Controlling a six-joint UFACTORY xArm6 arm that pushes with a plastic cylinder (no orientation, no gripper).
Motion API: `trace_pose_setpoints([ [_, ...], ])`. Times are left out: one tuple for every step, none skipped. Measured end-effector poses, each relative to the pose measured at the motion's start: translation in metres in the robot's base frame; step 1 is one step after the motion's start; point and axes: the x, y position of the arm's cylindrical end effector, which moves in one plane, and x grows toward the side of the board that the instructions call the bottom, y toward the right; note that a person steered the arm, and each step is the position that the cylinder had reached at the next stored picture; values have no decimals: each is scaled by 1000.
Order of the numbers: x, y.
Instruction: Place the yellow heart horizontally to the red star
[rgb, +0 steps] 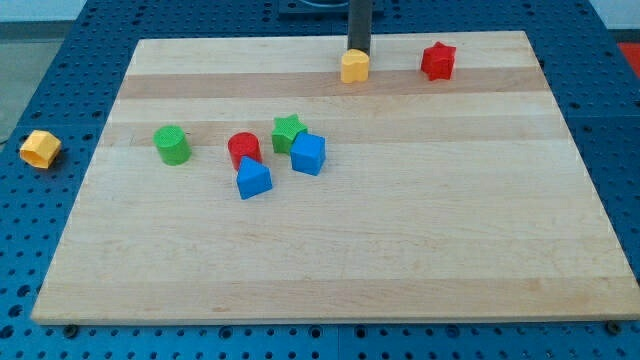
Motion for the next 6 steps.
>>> trace_pose_setpoints([
  [-2, -16],
  [26, -94],
  [59, -99],
  [61, -34],
  [51, -4],
  [59, -5],
])
